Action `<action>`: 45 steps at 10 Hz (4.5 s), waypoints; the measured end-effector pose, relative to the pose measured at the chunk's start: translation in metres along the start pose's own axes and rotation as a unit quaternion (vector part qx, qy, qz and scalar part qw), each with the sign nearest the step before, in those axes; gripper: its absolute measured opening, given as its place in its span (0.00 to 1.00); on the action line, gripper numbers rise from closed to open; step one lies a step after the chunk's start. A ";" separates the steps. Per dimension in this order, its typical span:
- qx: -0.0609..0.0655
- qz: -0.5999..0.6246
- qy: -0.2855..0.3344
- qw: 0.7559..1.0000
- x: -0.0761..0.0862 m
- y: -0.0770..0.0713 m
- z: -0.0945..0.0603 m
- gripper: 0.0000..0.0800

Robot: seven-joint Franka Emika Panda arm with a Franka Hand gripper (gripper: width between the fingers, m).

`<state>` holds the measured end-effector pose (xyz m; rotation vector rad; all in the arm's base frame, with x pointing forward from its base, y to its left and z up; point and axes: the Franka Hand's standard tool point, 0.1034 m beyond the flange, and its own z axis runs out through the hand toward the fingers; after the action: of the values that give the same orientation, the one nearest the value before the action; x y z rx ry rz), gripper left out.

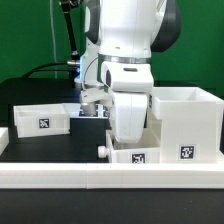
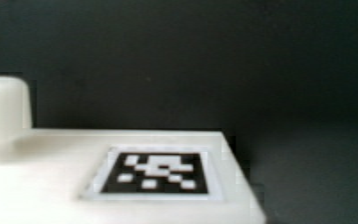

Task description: Assemble drawer

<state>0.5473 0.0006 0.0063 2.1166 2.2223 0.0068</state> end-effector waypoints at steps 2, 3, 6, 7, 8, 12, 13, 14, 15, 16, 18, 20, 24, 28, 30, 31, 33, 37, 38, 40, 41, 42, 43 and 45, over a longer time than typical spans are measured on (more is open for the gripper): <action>-0.004 0.023 0.002 1.000 0.002 0.000 0.000 0.05; -0.004 0.023 0.002 1.000 0.002 0.000 0.000 0.06; -0.004 0.025 0.001 1.000 0.002 0.000 0.000 0.32; -0.007 0.028 0.001 1.000 0.004 0.003 -0.006 0.57; -0.011 0.029 0.001 1.000 0.006 0.006 -0.011 0.73; -0.014 0.037 -0.007 0.999 0.000 0.007 -0.050 0.81; -0.014 0.028 -0.010 0.999 -0.014 0.005 -0.055 0.81; -0.011 0.018 -0.013 1.000 -0.032 -0.001 -0.054 0.81; -0.005 0.010 -0.015 1.000 -0.051 -0.009 -0.050 0.81; -0.003 0.008 -0.015 1.000 -0.067 -0.012 -0.049 0.81; -0.003 0.002 -0.012 1.000 -0.067 -0.013 -0.048 0.81; 0.003 -0.034 0.012 0.999 -0.090 -0.016 -0.036 0.81; 0.029 -0.071 0.083 0.994 -0.096 -0.003 -0.018 0.81; 0.032 -0.064 0.095 0.993 -0.062 0.018 -0.008 0.81; 0.033 -0.061 0.095 0.993 -0.065 0.017 -0.008 0.81; 0.033 -0.061 0.095 0.993 -0.065 0.017 -0.007 0.81; 0.033 -0.064 0.095 0.993 -0.063 0.017 -0.006 0.81; 0.027 -0.101 0.092 0.990 -0.037 0.031 -0.012 0.81; 0.025 -0.108 0.092 0.990 -0.031 0.036 -0.015 0.81; 0.026 -0.114 0.093 0.989 -0.019 0.040 -0.017 0.81; 0.025 -0.119 0.093 0.988 -0.013 0.042 -0.018 0.81; 0.026 -0.117 0.093 0.988 -0.015 0.041 -0.017 0.81; 0.026 -0.116 0.093 0.989 -0.017 0.041 -0.017 0.81; 0.026 -0.121 0.092 0.988 -0.014 0.041 -0.017 0.81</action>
Offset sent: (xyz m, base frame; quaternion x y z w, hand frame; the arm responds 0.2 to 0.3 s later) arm 0.0000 0.0000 0.0000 0.0000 0.0000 0.0000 1.0000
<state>0.5880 -0.0106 0.0260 1.9276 2.5991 0.1362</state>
